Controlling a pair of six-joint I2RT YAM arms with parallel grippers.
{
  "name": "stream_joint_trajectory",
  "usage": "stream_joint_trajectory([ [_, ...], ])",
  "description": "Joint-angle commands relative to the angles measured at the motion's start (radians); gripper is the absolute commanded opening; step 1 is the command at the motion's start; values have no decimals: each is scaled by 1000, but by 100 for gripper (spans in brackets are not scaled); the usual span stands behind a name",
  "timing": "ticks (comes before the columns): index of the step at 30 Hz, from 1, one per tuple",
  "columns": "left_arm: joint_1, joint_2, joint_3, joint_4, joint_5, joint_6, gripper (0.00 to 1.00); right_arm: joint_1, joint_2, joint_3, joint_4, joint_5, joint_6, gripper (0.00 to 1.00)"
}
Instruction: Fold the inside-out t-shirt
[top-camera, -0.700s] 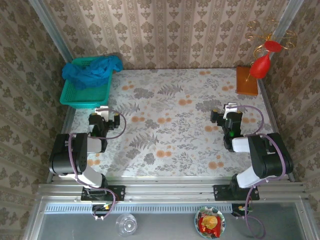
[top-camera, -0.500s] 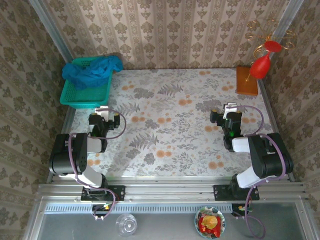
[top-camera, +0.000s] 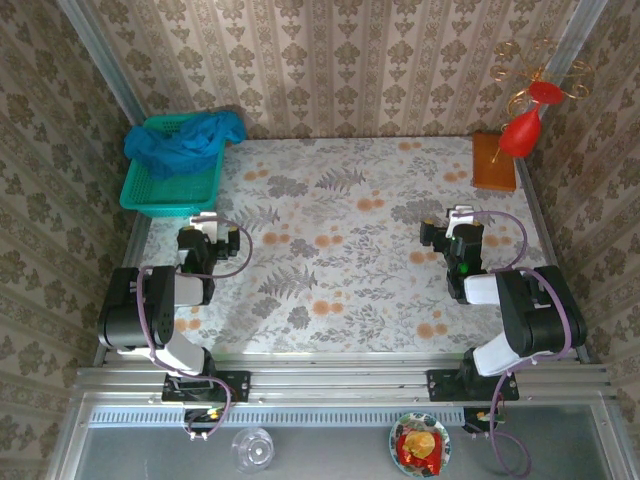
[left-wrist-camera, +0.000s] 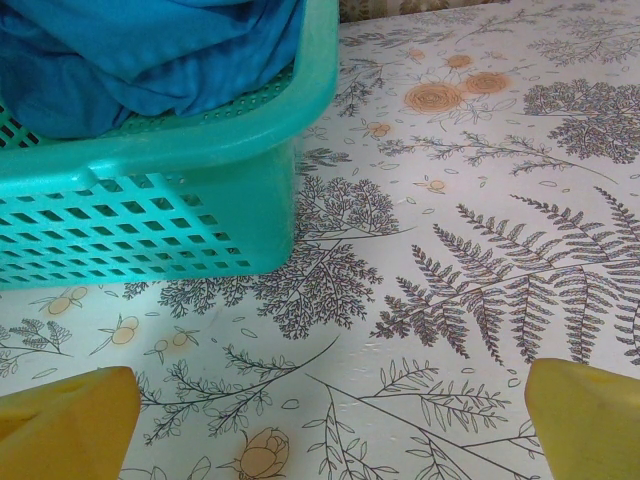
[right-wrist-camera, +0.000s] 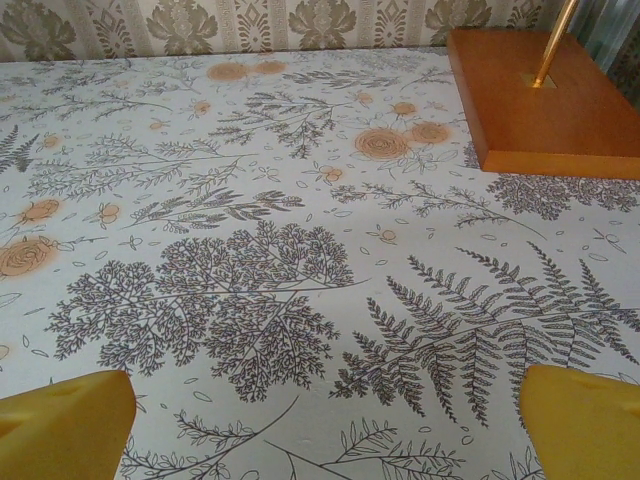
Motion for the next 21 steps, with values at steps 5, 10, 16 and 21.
stream_joint_trajectory([
  [5,18,-6,21,6,26,0,100,-3,6,16,5,-18,-7,100],
  [10,22,-7,21,5,31,-4,100,-4,6,17,5,-18,-7,100],
  [16,26,-7,23,2,34,-7,100,-5,6,18,3,-20,-7,100],
  [21,1,-64,17,-26,-72,-12,100,8,-19,27,-30,23,-9,100],
])
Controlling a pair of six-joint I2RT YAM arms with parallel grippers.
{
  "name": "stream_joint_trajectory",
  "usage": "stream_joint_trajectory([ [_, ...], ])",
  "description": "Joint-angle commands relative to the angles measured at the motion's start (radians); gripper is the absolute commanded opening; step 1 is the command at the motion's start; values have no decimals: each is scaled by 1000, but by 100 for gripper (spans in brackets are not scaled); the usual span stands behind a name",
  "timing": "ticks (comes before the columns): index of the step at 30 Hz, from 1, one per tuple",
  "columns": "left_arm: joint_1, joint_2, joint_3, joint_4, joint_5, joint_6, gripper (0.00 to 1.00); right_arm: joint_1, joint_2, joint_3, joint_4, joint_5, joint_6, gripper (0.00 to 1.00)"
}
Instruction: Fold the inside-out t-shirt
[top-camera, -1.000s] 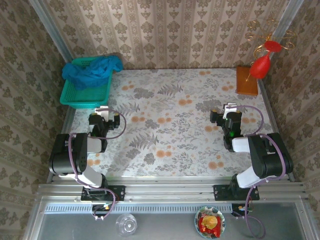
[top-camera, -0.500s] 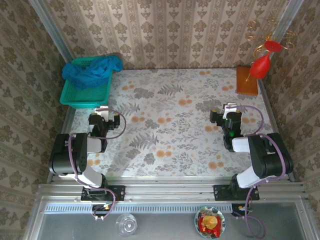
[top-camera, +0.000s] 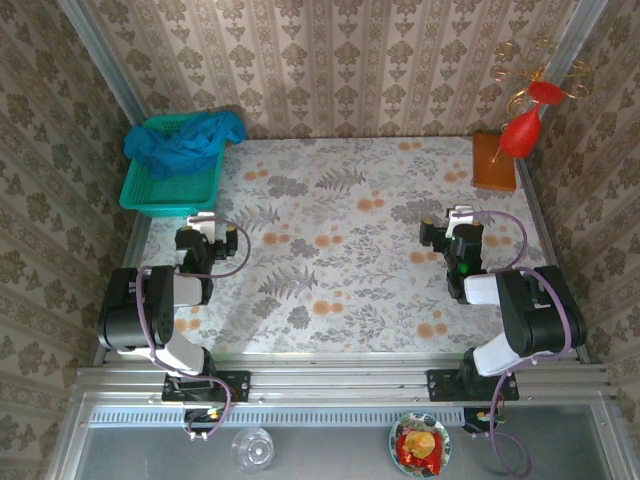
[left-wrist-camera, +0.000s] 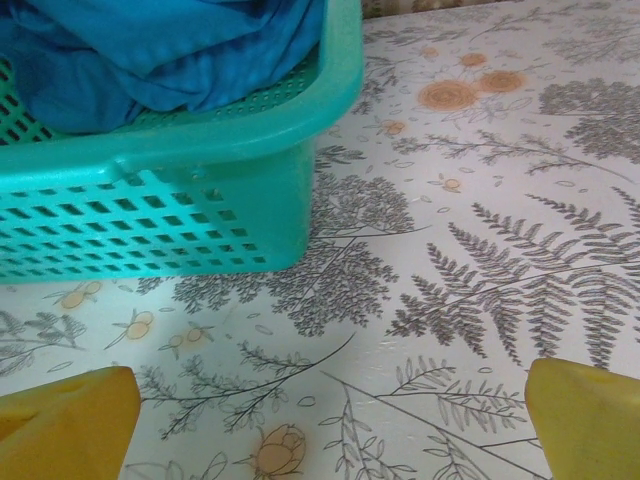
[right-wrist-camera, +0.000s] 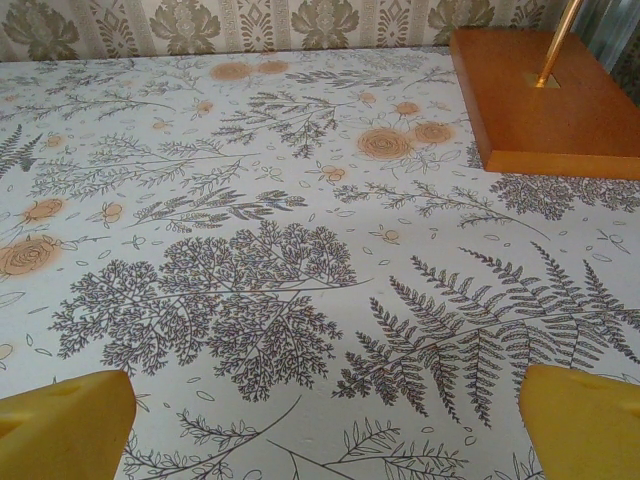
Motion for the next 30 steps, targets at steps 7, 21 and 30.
stream_joint_trajectory([
  [7,-45,-286,97,-304,-224,-21,100,12,-182,159,-413,38,23,100],
  [21,72,-105,801,-1156,-93,-266,100,13,-297,394,-909,-117,303,100],
  [30,159,148,1064,-1260,41,-343,100,133,-249,472,-1067,-126,383,100],
])
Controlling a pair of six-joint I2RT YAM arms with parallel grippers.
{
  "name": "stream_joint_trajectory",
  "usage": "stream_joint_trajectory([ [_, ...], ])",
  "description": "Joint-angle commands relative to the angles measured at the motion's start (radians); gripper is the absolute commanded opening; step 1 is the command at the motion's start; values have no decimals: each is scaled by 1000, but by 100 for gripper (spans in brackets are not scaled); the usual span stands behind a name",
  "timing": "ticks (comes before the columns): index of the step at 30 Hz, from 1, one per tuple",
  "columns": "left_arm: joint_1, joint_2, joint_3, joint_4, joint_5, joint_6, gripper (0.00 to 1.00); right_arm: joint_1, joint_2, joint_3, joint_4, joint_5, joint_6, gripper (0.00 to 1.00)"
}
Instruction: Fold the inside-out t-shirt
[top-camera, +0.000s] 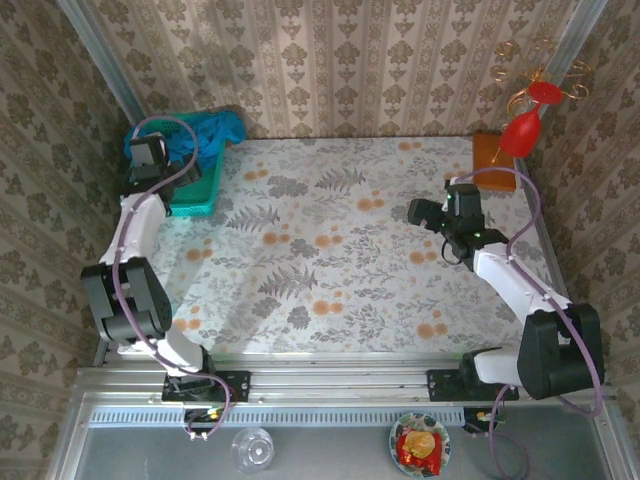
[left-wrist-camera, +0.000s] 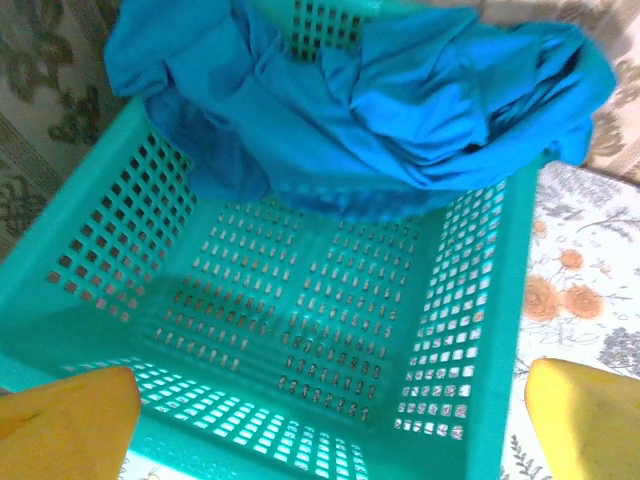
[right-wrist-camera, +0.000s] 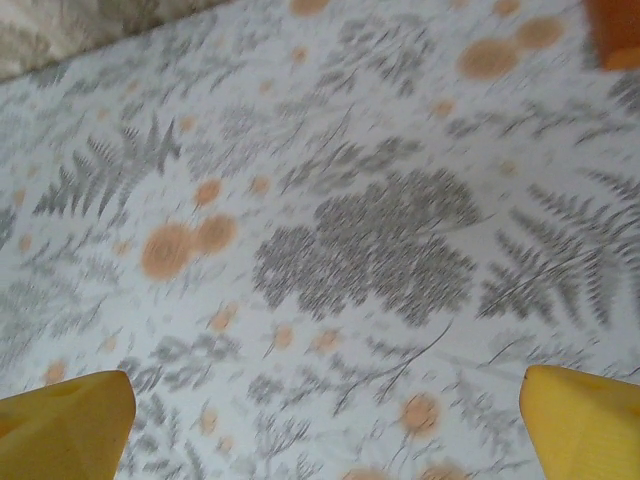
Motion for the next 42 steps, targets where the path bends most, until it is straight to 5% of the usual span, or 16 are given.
stream_joint_trajectory([
  [1,25,85,99,-89,79,-56,100,43,-34,21,-79,-5,68,100],
  [9,58,312,246,-15,77,-204,95,115,-45,31,-103,27,152,100],
  [15,103,476,390,62,226,-359,88,132,-52,46,-107,8,180,100],
  [23,107,679,622,23,246,-489,91,133,-28,108,-145,4,170,100],
  [32,102,859,897,-30,291,-541,81,138,-22,148,-171,-18,177,100],
  [35,103,912,981,-54,312,-550,65,139,-38,150,-175,-13,185,100],
  [42,102,899,999,-31,395,-545,9,141,-89,159,-202,13,177,100],
])
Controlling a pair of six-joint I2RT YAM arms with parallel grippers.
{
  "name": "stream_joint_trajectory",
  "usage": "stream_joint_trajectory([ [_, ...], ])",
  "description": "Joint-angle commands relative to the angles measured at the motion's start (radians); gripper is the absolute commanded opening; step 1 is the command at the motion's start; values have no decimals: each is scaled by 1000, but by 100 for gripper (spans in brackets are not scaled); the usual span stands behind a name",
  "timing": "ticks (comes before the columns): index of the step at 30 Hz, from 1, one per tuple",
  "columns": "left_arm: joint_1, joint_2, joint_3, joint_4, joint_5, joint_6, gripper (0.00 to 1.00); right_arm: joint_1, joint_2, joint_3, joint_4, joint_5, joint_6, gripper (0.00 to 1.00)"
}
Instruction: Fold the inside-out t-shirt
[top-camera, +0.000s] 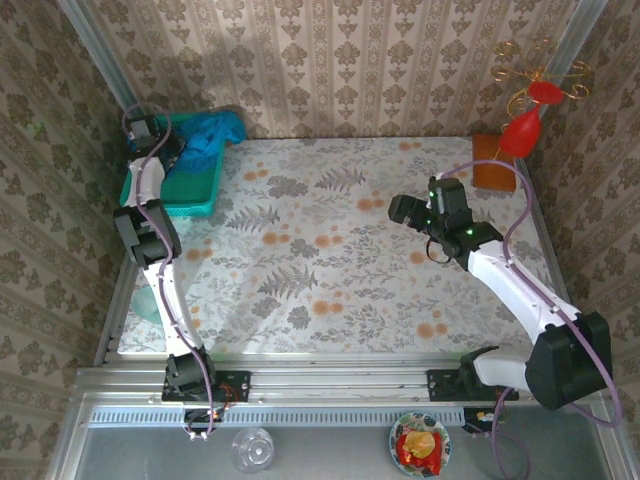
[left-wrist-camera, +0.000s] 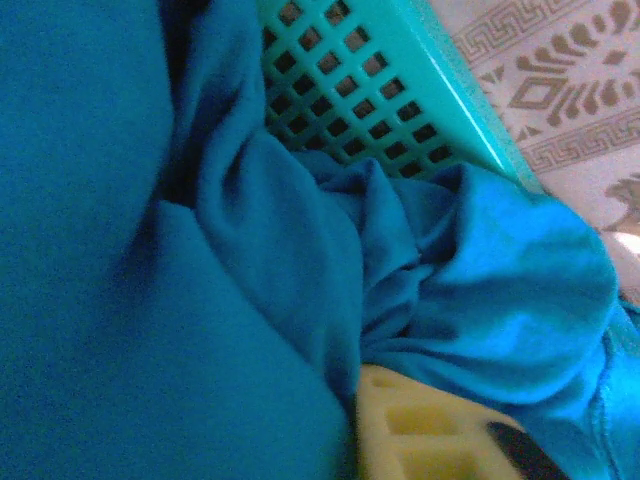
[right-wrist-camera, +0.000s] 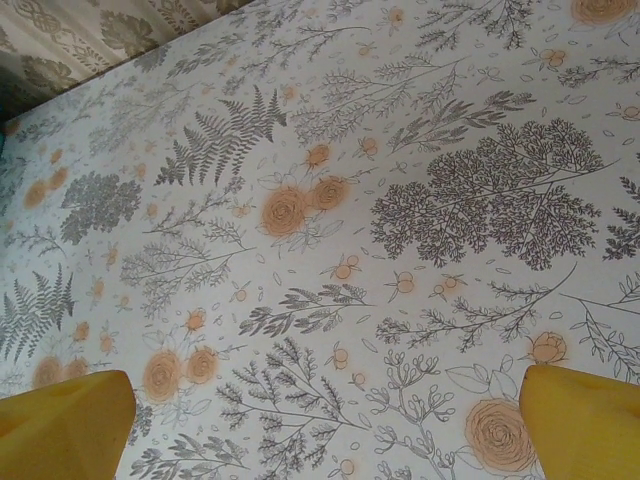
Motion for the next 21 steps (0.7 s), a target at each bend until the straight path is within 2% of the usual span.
stream_joint_trajectory([
  [1,1,-24,29,10,74,7,2,6,-51,40,-37,17,4,100],
  [13,-27,-358,-62,94,174,64,0,6,-135,98,-98,38,-44,100],
  [21,-142,-525,45,51,281,127,0,5,-208,183,-193,115,-128,100],
])
